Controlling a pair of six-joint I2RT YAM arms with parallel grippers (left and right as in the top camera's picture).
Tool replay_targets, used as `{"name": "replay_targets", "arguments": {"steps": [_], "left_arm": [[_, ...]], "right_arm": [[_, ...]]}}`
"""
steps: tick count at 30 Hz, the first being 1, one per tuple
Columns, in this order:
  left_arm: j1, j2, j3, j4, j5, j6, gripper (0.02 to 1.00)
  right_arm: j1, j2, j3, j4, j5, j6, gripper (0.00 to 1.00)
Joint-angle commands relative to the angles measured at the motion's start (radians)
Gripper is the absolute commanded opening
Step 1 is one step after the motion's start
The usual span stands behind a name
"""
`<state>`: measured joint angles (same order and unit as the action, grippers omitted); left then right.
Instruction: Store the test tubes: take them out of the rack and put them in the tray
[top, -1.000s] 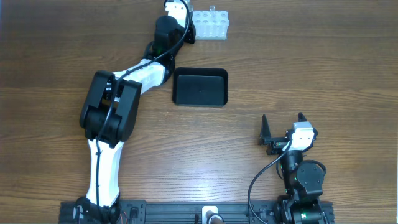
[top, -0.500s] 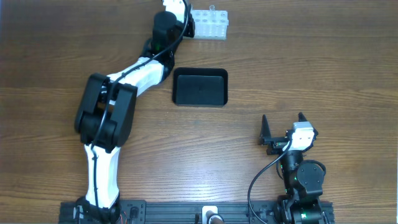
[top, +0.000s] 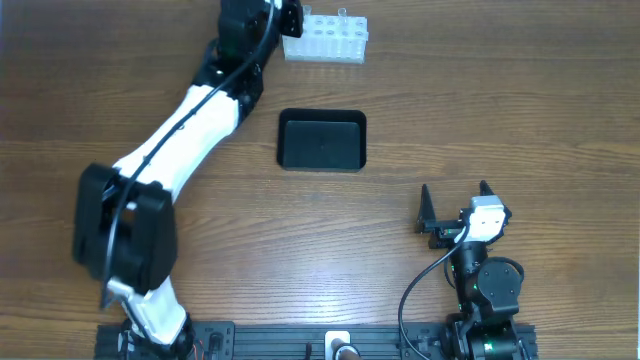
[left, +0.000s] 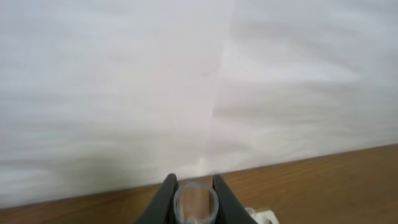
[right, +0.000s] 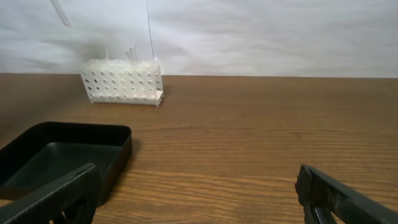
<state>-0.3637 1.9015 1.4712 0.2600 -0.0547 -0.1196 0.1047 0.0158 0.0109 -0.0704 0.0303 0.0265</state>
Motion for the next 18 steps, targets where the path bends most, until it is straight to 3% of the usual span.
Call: {"name": "replay_targets", "arguments": {"steps": [1, 5, 11, 18], "left_arm": [[-0.01, -0.124, 0.02, -0.174, 0.039, 0.007, 0.038], [-0.031, -0.16, 0.032, -0.412, 0.114, -0.009, 0.04], [-0.081, -0.145, 0.069, -0.755, 0.177, -0.158, 0.038], [-0.097, -0.066, 0.069, -0.864, 0.186, -0.208, 0.038]], "right_arm": [[0.005, -0.008, -0.006, -0.002, 0.009, 0.002, 0.991], [0.005, -0.008, -0.006, -0.001, 0.008, 0.002, 0.991], [0.005, -0.008, -0.006, -0.002, 0.008, 0.002, 0.993], [0.005, -0.008, -0.006, -0.002, 0.008, 0.002, 0.991]]}}
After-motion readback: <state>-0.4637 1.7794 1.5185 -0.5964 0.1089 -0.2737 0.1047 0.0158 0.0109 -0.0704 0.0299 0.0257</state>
